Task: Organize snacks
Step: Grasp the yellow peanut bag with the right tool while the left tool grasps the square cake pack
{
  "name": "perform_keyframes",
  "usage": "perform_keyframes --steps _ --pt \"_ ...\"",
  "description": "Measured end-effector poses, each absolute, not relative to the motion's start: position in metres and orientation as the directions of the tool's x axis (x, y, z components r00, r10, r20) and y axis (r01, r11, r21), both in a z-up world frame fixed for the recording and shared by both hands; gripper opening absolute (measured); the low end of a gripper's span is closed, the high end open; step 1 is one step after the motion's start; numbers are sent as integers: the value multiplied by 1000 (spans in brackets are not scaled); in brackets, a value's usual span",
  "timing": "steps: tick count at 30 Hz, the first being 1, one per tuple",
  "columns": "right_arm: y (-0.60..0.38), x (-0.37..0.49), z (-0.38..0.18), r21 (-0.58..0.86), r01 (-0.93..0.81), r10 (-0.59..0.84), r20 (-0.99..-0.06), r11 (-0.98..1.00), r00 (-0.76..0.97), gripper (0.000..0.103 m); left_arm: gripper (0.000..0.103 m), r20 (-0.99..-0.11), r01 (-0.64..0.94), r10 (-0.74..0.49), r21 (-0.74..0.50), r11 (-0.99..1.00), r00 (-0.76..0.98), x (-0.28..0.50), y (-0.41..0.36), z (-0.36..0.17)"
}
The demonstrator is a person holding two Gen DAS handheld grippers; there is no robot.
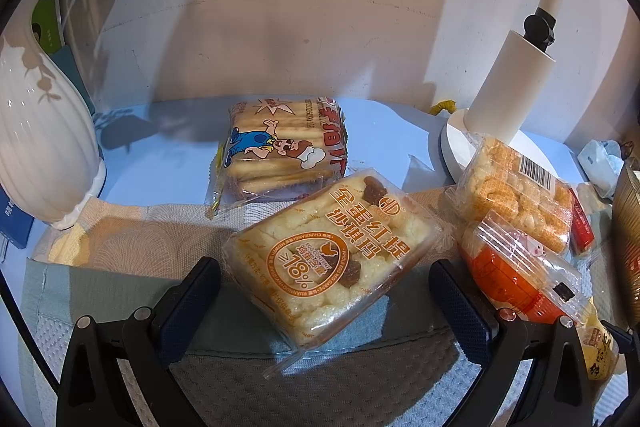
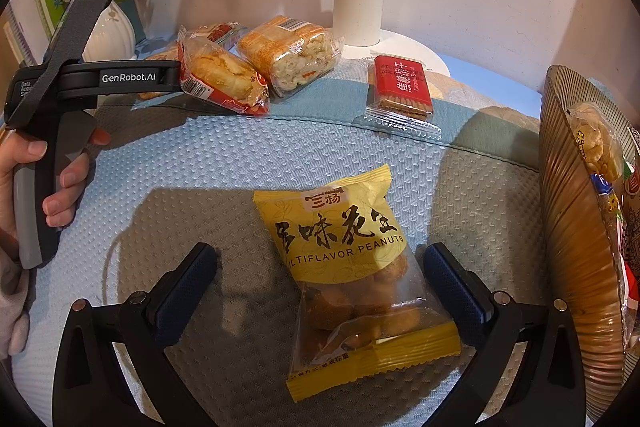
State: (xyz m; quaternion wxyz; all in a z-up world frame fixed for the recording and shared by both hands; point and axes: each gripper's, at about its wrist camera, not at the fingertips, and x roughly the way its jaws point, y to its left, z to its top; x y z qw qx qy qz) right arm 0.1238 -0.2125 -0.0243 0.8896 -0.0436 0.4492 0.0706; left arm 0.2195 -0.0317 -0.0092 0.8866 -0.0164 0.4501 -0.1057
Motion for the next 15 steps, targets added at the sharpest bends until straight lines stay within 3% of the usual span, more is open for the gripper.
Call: perform_keyframes --steps 14,15 --pt "-211 125 -24 -22 -156 76 -801 988 594 101 103 -792 177 -207 -127 976 574 221 -29 -9" --pt "-211 124 -23 -20 -162 82 -797 987 599 98 97 -787 179 -216 -136 974 578 220 -28 -8"
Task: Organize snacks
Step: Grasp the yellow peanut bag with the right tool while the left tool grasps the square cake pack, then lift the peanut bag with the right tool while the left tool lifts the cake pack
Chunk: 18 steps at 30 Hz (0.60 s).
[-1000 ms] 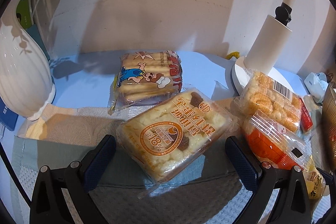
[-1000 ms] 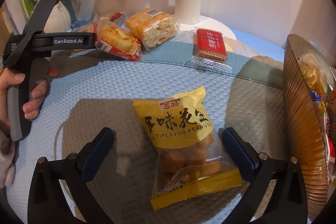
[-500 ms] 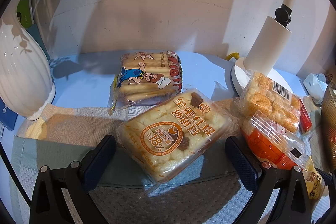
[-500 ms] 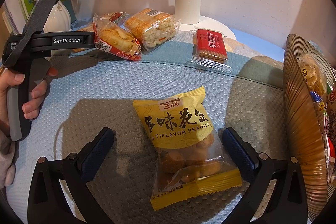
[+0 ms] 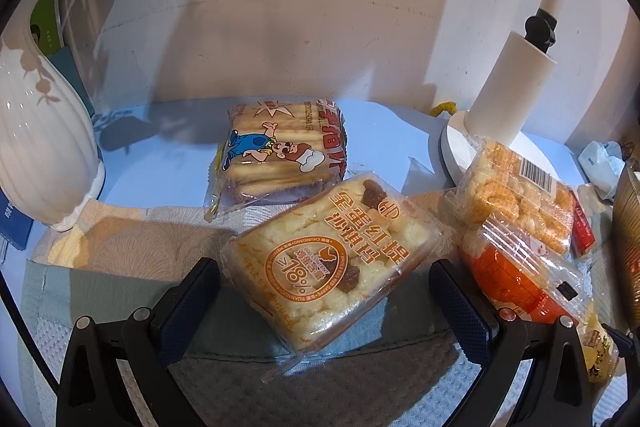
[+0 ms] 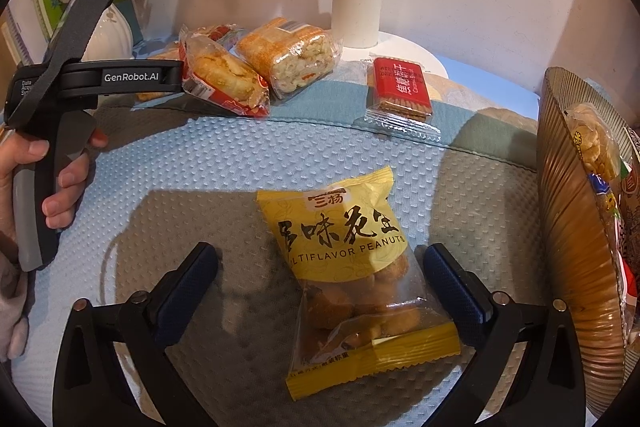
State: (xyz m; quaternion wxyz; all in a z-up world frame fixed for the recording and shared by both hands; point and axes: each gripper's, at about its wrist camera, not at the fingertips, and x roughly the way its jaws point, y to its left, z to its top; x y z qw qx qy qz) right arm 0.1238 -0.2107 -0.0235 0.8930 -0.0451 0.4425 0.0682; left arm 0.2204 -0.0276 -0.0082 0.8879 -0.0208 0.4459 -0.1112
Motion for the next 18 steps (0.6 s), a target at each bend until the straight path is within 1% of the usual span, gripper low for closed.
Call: perform_keyframes --steps 1,2,3,4,8,12,18 --pt "-210 122 -22 -20 -167 87 -791 986 606 89 85 -772 186 -238 -158 970 589 219 -25 -6" --pt "-209 120 -20 -20 -172 92 -783 985 616 75 64 -753 188 -261 -184 965 604 217 -21 -4" --pt "-208 118 -18 -13 -180 103 -776 984 623 67 61 -748 198 -287 -210 958 599 217 -19 -4" --pt "-207 116 -17 -4 -189 118 -767 982 631 53 60 -746 198 -295 -219 955 598 217 -17 -4" --pt "-206 114 -15 28 -209 157 -758 978 633 52 59 -735 196 -308 -238 951 604 217 -16 -2" --pt "-215 113 -13 119 -215 231 -738 969 634 52 59 -709 190 -335 -278 942 621 213 -8 0" --pt "-225 105 -3 201 -215 294 -669 956 682 51 58 -671 188 -360 -318 929 648 207 2 4"
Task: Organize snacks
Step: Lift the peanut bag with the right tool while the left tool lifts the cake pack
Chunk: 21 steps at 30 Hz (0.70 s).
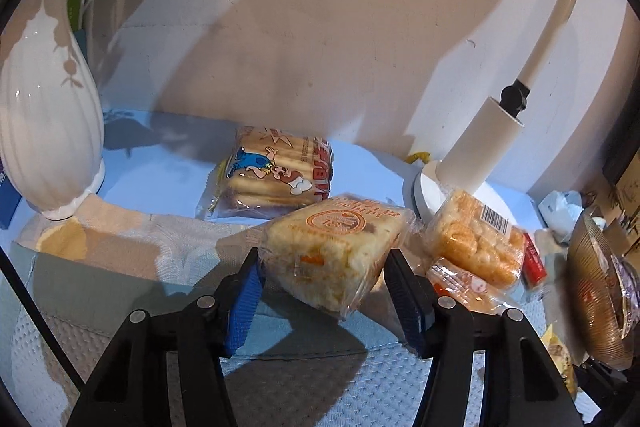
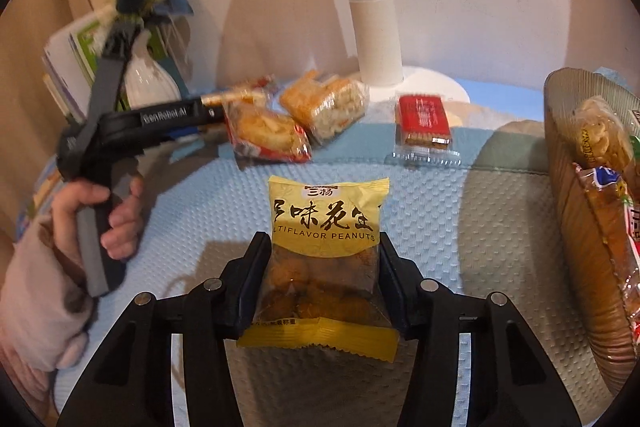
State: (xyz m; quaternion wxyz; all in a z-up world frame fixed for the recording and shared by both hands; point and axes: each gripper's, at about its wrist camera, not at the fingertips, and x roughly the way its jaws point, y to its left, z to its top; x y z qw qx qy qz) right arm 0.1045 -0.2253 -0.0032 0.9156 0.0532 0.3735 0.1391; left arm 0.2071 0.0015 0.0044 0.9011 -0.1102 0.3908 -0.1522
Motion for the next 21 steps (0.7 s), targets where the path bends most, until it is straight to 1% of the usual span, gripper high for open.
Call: perform_keyframes --steps 3,9,12,16,21 --pt "-228 104 -2 224 -213 309 -652 951 693 50 58 -664 185 -356 -316 930 658 204 3 6" --pt "-232 111 -5 264 -219 341 -657 939 672 50 58 -656 211 -380 -324 922 653 201 5 8" --pt "-230 112 -7 261 -222 342 -669 939 660 50 58 -701 262 -403 -306 915 589 196 3 5" --pt "-227 112 -9 270 -226 352 -679 936 644 52 58 -746 310 -381 -243 919 546 190 -4 4" --pt "-227 115 -12 284 -222 359 -692 933 627 53 75 -747 374 -364 -166 912 556 202 -19 5"
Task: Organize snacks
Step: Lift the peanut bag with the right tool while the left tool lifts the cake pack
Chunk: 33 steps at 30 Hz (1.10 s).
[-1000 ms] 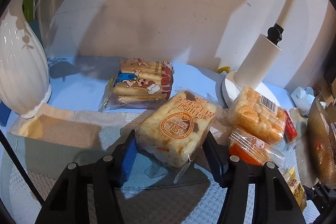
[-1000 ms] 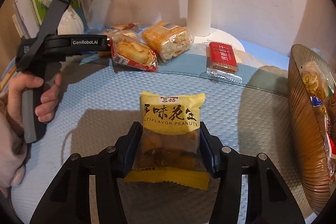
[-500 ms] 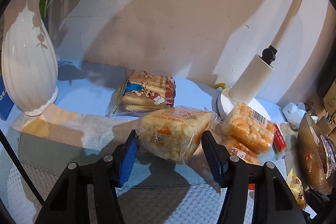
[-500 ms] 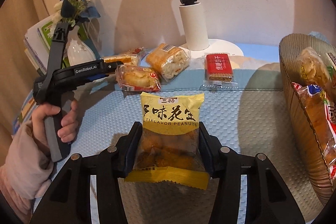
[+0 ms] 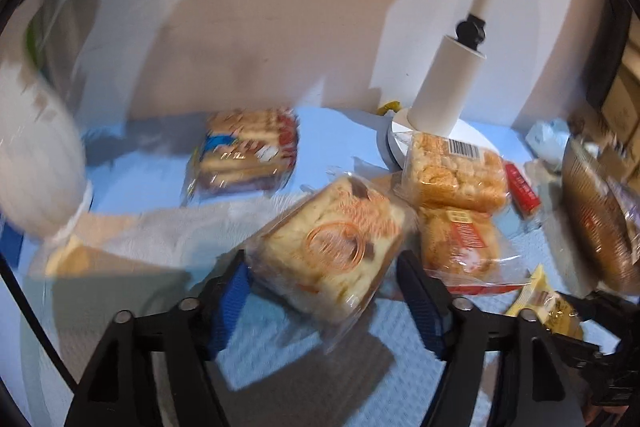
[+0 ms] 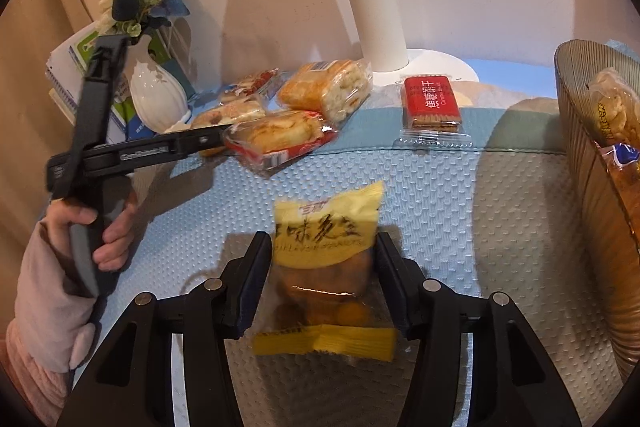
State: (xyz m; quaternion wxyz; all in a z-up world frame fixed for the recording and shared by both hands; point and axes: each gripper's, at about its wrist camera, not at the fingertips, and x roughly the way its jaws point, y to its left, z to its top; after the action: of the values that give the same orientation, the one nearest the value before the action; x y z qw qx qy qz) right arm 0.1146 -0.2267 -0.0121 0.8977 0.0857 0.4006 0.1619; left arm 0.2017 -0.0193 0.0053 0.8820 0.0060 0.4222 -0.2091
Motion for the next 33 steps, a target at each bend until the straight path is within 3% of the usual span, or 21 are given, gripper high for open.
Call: perform_keyframes --steps 7,11,14,18,20,21,23,33 --pt "-227 115 -14 289 -218 360 -698 932 619 53 77 -778 386 -320 -108 916 541 220 -35 -3" --pt "-227 116 -15 292 -217 363 -704 931 611 58 77 -717 406 -341 -88 910 608 207 -32 11" --pt "-224 116 -15 272 -218 348 -711 937 611 59 86 -690 424 -354 -75 903 631 207 -30 17" --pt "-220 116 -15 246 -219 329 -720 944 611 61 86 -768 525 -403 -103 845 498 237 -41 1" --pt "-220 116 -15 249 -220 332 -719 943 610 61 74 -797 523 -381 -98 847 469 245 -45 -8" --pt "-220 116 -15 252 -220 334 -718 943 611 60 55 -788 505 -366 -82 859 495 243 -44 -6" --pt "-221 116 -15 238 -203 313 -719 950 620 49 53 -775 494 -392 -120 861 496 238 -41 -4" --pt "-224 112 -12 273 -222 351 -691 936 631 44 47 -728 359 -273 -40 932 629 184 -24 11"
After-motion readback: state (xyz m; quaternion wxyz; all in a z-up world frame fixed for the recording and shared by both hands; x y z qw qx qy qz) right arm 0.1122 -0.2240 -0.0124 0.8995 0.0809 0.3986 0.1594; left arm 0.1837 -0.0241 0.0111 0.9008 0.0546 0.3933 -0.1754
